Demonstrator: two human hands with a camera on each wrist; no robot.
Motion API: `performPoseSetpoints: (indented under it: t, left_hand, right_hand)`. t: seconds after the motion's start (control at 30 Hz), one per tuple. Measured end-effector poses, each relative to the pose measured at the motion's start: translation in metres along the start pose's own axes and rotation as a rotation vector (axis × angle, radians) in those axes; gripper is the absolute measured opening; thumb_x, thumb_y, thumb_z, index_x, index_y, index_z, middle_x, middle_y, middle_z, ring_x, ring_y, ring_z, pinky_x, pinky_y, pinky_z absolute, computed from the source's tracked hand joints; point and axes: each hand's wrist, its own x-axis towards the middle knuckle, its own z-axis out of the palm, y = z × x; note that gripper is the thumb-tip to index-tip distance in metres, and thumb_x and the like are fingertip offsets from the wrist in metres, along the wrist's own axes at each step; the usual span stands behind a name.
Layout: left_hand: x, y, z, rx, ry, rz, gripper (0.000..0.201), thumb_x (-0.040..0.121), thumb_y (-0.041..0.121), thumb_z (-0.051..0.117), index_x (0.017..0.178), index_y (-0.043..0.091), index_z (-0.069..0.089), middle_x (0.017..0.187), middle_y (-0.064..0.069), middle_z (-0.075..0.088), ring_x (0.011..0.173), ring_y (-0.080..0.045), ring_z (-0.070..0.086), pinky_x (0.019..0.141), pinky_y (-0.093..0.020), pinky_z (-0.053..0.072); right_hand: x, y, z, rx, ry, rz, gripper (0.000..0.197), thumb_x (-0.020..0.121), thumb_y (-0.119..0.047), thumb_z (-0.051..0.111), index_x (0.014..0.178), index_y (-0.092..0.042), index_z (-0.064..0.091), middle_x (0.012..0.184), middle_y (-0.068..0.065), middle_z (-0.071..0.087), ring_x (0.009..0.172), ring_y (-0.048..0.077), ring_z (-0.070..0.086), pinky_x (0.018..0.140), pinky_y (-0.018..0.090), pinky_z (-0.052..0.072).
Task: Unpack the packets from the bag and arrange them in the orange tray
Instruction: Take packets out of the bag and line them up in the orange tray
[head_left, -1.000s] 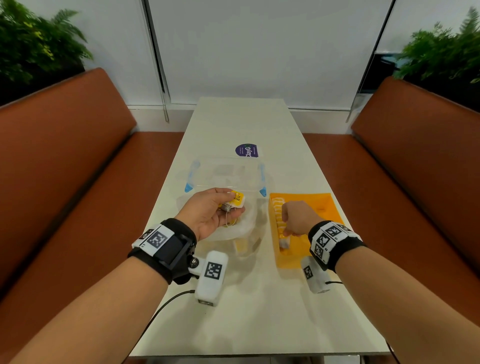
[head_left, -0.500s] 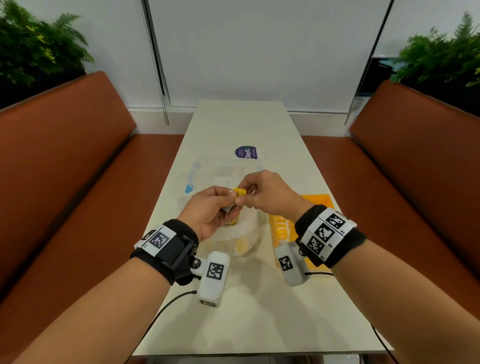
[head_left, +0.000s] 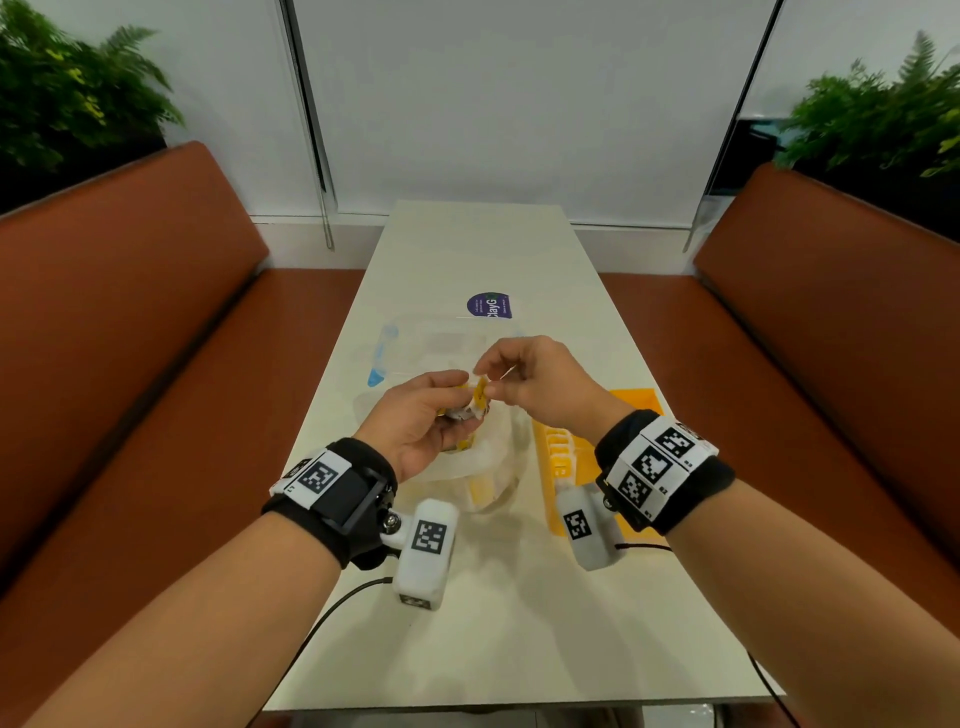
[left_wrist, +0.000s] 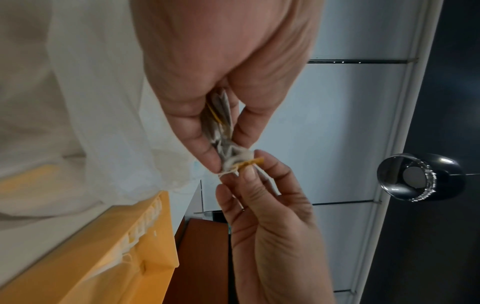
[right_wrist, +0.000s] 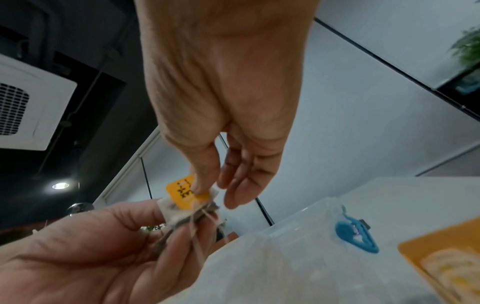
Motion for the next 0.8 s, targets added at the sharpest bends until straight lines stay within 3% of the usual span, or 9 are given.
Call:
performPoseSetpoints:
  t: [0.1,0.17,0.27,0.37,0.5,0.63,0.7,0.8]
  left_hand:
    - [0.003,-0.001,0.001,-0.018,0.050,0.052,0.019,0.087,-0.009,0.059,0.100,0.005,0.058,0.079,-0.011,0.061,0.065,-0.015,0.061,0.068,-0.029,0.059]
    - [0.004,-0.001,0.002,-0.018,0.075,0.088,0.019,0.086,-0.010,0.059,0.096,0.007,0.057,0.077,-0.010,0.062,0.065,-0.016,0.062,0.069,-0.029,0.057]
    - [0.003,-0.002,0.002,0.025,0.078,0.110,0.025,0.083,-0.016,0.057,0.094,0.007,0.057,0.077,-0.012,0.062,0.066,-0.019,0.063,0.063,-0.027,0.056]
    - [0.002,-0.002,0.002,0.080,0.074,0.105,0.032,0.078,-0.020,0.057,0.095,0.007,0.058,0.076,-0.012,0.059,0.066,-0.020,0.061,0.065,-0.028,0.054]
    - [0.001,-0.002,0.002,0.087,0.068,0.093,0.032,0.077,-0.020,0.059,0.093,0.007,0.059,0.075,-0.011,0.059,0.067,-0.019,0.059,0.065,-0.028,0.055]
    - [0.004,-0.002,0.003,0.008,0.103,0.041,0.010,0.086,-0.005,0.061,0.088,0.005,0.061,0.075,-0.010,0.054,0.068,-0.018,0.053,0.067,-0.030,0.054]
    - [0.003,0.000,0.003,-0.043,0.122,0.009,0.005,0.089,0.003,0.060,0.092,0.002,0.063,0.082,-0.011,0.055,0.070,-0.021,0.054,0.068,-0.030,0.054]
    - [0.002,0.000,0.003,-0.034,0.109,0.001,0.020,0.095,0.005,0.047,0.107,0.003,0.062,0.090,-0.013,0.057,0.072,-0.023,0.055,0.070,-0.031,0.052]
  right_hand:
    - [-0.001,0.002,0.005,0.163,0.037,0.175,0.024,0.085,-0.018,0.070,0.106,-0.011,0.061,0.076,0.004,0.064,0.070,0.018,0.065,0.071,0.034,0.056]
    - [-0.005,0.001,0.009,0.259,-0.020,0.244,0.030,0.087,-0.022,0.067,0.111,-0.005,0.058,0.080,0.009,0.066,0.074,0.023,0.067,0.071,0.034,0.058]
    - [-0.011,0.000,0.014,0.404,-0.063,0.257,0.032,0.088,-0.014,0.067,0.115,-0.002,0.055,0.082,0.014,0.063,0.072,0.028,0.066,0.067,0.034,0.057]
    - [-0.009,0.002,0.014,0.407,-0.019,0.271,0.037,0.085,-0.008,0.069,0.118,-0.006,0.052,0.072,0.008,0.051,0.066,0.029,0.066,0.060,0.034,0.056]
    - [-0.006,0.006,0.007,0.280,0.029,0.237,0.033,0.083,-0.001,0.069,0.112,-0.008,0.054,0.075,0.009,0.044,0.067,0.028,0.065,0.059,0.031,0.057]
    - [-0.006,0.008,-0.009,-0.067,0.072,0.127,0.029,0.078,-0.001,0.072,0.105,-0.008,0.062,0.076,0.001,0.051,0.067,0.015,0.055,0.057,0.010,0.046]
    - [-0.008,0.009,-0.023,-0.324,0.025,0.081,0.026,0.077,-0.004,0.071,0.102,-0.010,0.067,0.075,-0.004,0.054,0.068,0.011,0.052,0.056,0.007,0.038]
    - [-0.013,0.016,-0.037,-0.640,-0.146,0.111,0.021,0.079,-0.005,0.063,0.096,-0.014,0.072,0.075,-0.008,0.056,0.075,0.013,0.053,0.055,0.010,0.033]
